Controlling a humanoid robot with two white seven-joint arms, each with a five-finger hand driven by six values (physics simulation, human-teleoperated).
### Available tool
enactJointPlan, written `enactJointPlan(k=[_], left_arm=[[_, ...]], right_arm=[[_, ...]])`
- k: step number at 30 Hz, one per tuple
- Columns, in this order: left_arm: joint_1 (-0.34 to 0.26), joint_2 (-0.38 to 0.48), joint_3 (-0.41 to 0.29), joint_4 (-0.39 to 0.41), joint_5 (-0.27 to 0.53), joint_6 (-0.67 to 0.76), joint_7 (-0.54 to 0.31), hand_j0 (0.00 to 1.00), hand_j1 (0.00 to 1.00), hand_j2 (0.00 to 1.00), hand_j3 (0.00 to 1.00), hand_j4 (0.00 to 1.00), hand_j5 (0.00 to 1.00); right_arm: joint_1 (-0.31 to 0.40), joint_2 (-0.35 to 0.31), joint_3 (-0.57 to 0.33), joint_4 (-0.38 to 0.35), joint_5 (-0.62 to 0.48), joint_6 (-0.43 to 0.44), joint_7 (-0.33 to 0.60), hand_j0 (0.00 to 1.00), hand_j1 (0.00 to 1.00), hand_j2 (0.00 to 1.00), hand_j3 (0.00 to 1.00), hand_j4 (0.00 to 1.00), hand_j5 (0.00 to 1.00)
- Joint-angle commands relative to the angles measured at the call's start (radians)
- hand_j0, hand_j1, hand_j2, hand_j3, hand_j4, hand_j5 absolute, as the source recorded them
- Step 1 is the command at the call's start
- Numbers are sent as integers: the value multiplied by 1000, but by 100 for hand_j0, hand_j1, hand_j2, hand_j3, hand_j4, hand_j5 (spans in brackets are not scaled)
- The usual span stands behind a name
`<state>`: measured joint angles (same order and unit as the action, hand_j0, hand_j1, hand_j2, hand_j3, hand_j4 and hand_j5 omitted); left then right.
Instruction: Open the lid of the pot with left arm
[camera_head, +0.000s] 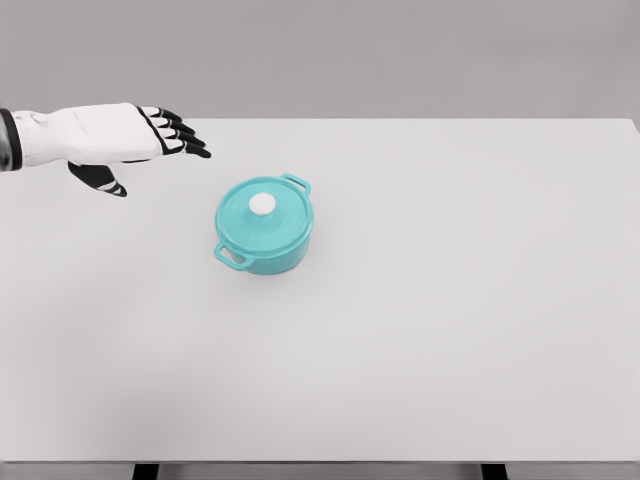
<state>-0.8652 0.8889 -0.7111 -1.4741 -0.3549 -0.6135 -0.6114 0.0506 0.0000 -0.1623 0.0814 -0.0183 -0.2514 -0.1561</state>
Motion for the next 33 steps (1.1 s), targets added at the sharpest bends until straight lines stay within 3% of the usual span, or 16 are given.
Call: enactJointPlan(k=[1, 6, 8, 10, 13, 14, 21, 25, 33], left_arm=[[0, 2, 1, -3, 5, 3, 0, 100, 100, 100, 100, 100, 100], [-5, 1, 12, -2, 14, 3, 0, 100, 100, 100, 100, 100, 100], [-8, -31, 64, 38, -4, 3, 0, 100, 100, 100, 100, 100, 100], [-31, -156, 90, 129, -64, 3, 0, 100, 100, 100, 100, 100, 100], [-37, -288, 79, 141, -214, 3, 0, 100, 100, 100, 100, 100, 100], [-29, -314, 78, 140, -217, 3, 0, 100, 100, 100, 100, 100, 100], [-18, -346, 67, 141, -219, 3, 0, 100, 100, 100, 100, 100, 100], [40, -349, 39, 138, -272, 3, 0, 100, 100, 100, 100, 100, 100], [32, -349, 47, 124, -253, 3, 0, 100, 100, 100, 100, 100, 100]], right_arm=[[0, 0, 1, 0, 0, 1, -5, 100, 100, 100, 100, 100, 100], [0, 0, 1, 0, 0, 0, 3, 100, 100, 100, 100, 100, 100], [0, 0, -2, 0, 0, 0, 3, 100, 100, 100, 100, 100, 100], [0, 0, 0, 0, 0, 0, 3, 100, 100, 100, 100, 100, 100], [0, 0, 0, 0, 0, 0, 3, 100, 100, 100, 100, 100, 100], [0, 0, 0, 0, 0, 0, 3, 100, 100, 100, 100, 100, 100], [0, 0, 0, 0, 0, 0, 3, 100, 100, 100, 100, 100, 100], [0, 0, 0, 0, 0, 0, 3, 100, 100, 100, 100, 100, 100], [0, 0, 0, 0, 0, 0, 3, 100, 100, 100, 100, 100, 100]])
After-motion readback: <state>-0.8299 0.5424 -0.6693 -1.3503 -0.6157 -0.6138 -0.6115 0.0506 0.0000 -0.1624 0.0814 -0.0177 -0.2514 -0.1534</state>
